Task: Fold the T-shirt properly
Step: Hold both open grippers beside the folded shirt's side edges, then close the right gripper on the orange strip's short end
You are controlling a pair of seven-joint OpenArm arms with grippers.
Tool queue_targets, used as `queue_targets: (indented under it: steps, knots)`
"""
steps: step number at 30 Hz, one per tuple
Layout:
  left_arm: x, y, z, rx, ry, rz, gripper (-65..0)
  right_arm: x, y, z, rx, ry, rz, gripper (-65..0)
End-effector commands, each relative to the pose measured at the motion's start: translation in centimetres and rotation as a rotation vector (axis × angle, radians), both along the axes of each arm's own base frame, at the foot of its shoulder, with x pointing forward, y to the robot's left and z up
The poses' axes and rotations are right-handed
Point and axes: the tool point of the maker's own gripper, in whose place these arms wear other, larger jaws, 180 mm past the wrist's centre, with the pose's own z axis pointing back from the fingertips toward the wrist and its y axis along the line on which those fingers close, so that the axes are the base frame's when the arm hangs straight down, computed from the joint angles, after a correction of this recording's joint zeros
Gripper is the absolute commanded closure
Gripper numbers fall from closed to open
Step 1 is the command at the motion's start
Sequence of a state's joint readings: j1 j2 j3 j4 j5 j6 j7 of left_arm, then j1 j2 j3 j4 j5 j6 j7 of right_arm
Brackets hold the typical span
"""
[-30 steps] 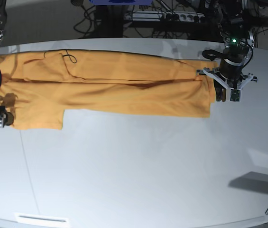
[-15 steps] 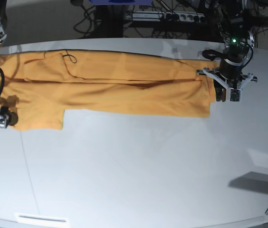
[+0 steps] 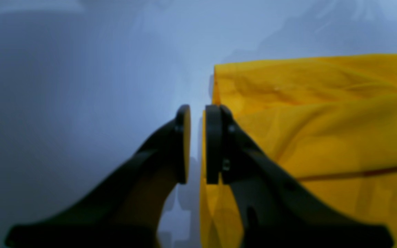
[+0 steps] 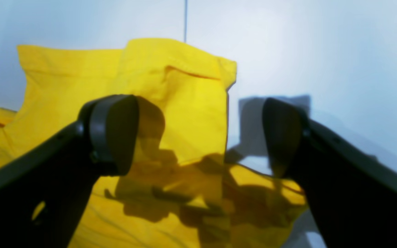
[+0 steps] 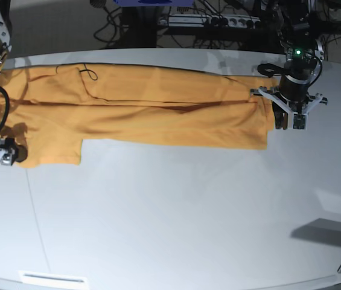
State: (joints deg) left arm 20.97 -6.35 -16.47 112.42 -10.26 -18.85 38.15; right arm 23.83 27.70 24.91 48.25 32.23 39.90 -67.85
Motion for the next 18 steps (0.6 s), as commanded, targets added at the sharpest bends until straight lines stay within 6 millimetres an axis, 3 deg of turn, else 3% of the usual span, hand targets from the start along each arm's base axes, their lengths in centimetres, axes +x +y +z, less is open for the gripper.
queue_targets:
  steps: [1, 12, 18]
  knots:
    - [0.55, 0.18, 1.15, 0.014, -0.043, -0.006, -7.6, 0.81, -0.8, 1.34, -0.016, -0.025, -0.002, -52.1]
    - [0.46, 0.18, 1.07, 0.014, -0.04, -0.006, -7.6, 0.98, -0.09, 1.68, 0.026, -0.036, 0.003, -53.5]
    - [0.46, 0.18, 1.07, 0.014, -0.04, -0.006, -7.6, 1.03, -0.56, 1.91, 0.018, -0.043, -0.003, -60.1]
